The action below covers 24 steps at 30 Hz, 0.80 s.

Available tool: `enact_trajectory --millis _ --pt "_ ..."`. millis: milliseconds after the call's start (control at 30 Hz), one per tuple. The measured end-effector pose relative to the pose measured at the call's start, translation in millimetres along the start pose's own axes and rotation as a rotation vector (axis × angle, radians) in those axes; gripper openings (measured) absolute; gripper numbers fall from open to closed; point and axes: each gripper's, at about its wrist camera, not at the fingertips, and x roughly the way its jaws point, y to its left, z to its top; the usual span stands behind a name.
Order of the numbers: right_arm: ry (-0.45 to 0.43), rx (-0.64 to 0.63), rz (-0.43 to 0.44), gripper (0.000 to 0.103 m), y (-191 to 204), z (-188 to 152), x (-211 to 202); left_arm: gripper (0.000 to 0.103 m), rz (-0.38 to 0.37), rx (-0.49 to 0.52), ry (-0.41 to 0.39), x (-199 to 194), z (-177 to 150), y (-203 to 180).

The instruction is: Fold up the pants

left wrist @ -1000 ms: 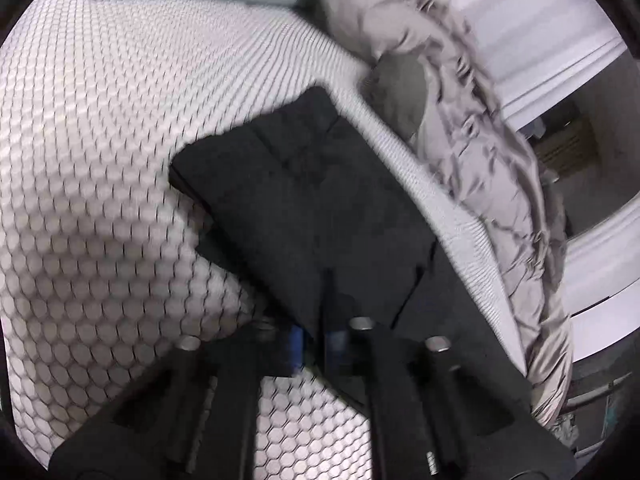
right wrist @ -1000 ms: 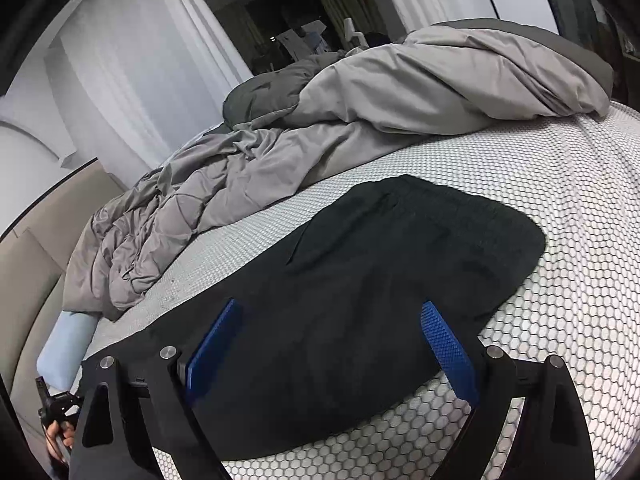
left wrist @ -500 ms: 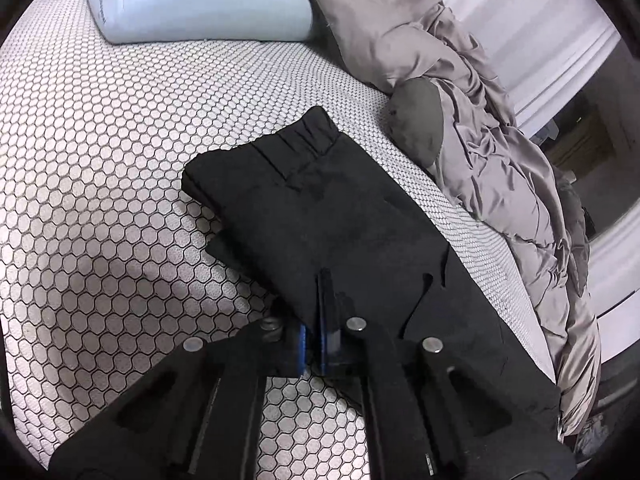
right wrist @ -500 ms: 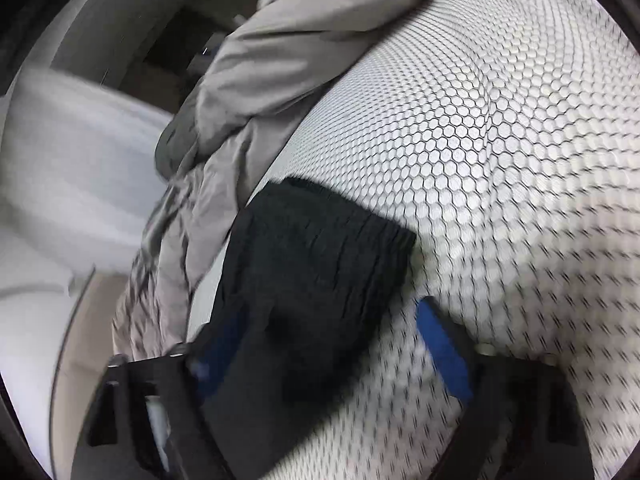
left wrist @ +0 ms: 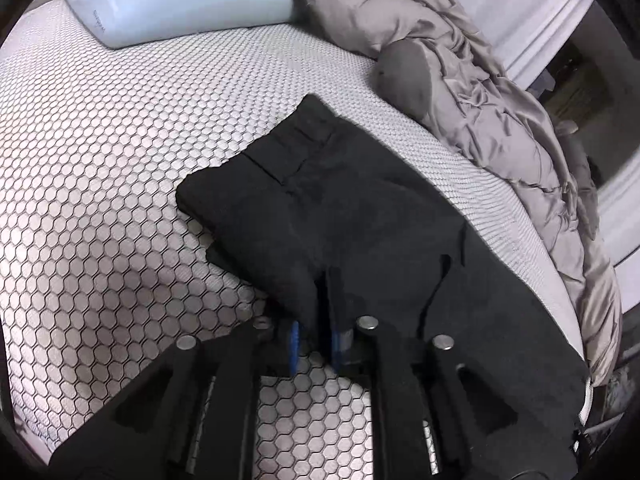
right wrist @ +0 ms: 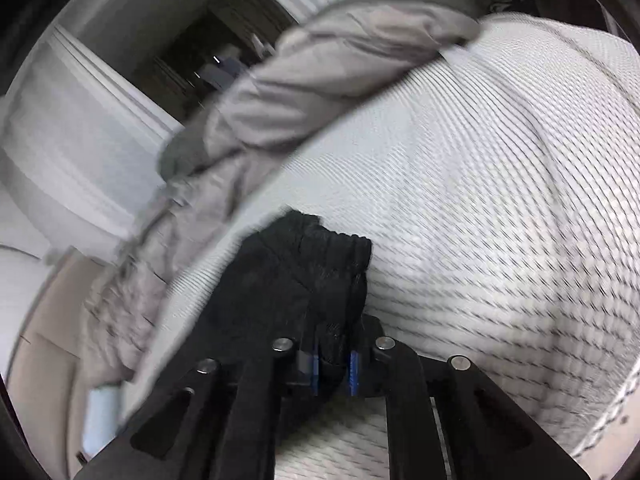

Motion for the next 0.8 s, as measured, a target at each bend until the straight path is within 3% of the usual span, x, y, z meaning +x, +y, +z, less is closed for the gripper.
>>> enact_trajectory --millis 67,133,200,233,267,300,367,433,567,700,800 --pt "-0.013 -0.003 -0.045 0.037 -5 2 -1 0.015 0.011 -0.004 -0.012 -10 2 -5" --pt "-0.111 0.008 -0.083 0.050 -5 9 -22 0.031 0.000 0.008 -0.027 -21 2 -14" --pt "-0.199 -0.002 -0.097 0.065 -4 14 -41 0.065 -0.044 0.022 -0.059 -34 0 -23" --pt "-0.230 -0.016 -0.094 0.072 0 17 -49 0.074 -0.058 0.036 -0.074 -39 -1 -30" --pt "-0.242 -0.045 -0.080 0.074 6 19 -55 0.093 -0.047 0.060 -0.101 -44 -2 -39" --pt "-0.239 -0.071 -0.067 0.075 12 20 -56 0.102 -0.017 0.094 -0.153 -52 -4 -47" --pt "-0.217 -0.138 -0.037 0.090 28 22 -53 0.102 0.009 0.160 -0.240 -64 -7 -61" --pt "-0.158 -0.228 -0.018 0.092 50 23 -39 0.102 -0.006 0.193 -0.259 -68 -9 -72" --pt "-0.028 -0.409 -0.044 0.093 94 33 6 0.102 -0.105 0.224 -0.236 -63 -17 -90" --pt "0.078 -0.484 -0.111 0.093 115 44 51 0.102 -0.136 0.283 -0.168 -44 -25 -114" --pt "0.130 -0.599 -0.205 0.093 132 52 98 0.102 -0.114 0.353 -0.119 -18 -30 -135"
